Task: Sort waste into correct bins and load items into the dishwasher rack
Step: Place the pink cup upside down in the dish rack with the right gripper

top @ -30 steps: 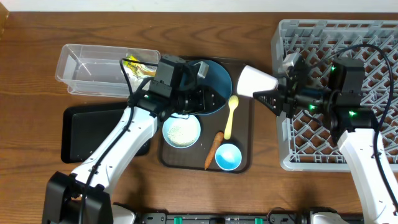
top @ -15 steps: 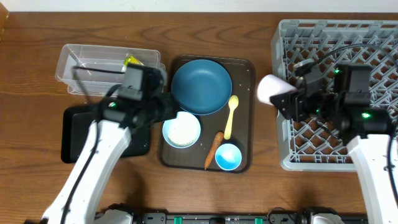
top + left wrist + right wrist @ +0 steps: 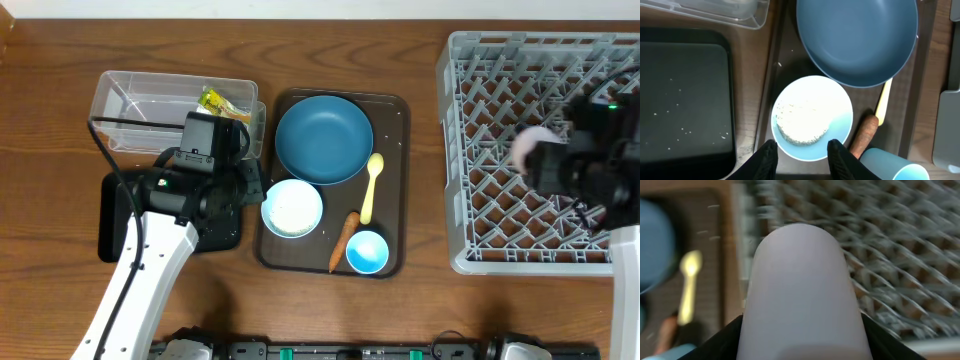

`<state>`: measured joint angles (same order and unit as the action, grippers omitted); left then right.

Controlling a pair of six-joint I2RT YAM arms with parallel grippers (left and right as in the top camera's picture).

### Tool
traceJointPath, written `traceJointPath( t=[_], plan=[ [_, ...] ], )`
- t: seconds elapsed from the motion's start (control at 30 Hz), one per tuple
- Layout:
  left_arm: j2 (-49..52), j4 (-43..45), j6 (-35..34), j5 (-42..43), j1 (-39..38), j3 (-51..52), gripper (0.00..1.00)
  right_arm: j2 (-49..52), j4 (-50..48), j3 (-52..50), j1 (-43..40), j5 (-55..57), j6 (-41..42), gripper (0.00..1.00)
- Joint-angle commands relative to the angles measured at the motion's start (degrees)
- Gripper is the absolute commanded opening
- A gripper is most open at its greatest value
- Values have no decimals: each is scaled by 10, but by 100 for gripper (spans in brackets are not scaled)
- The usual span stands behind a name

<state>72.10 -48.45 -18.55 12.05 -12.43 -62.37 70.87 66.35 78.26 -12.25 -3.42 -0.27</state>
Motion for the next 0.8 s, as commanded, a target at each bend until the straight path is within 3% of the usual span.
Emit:
traceJointPath(
  t=[0.0, 0.33, 0.77],
  plan=[
    [-2, -4, 10, -10, 3, -4, 36, 17, 1, 11, -56, 73, 31, 1],
    [-2, -6, 10, -10, 3, -4, 36, 96, -53, 11, -206, 75, 87, 1],
    [-2, -6, 10, -10, 3, -4, 36, 162, -132, 11, -296, 75, 157, 1]
  ],
)
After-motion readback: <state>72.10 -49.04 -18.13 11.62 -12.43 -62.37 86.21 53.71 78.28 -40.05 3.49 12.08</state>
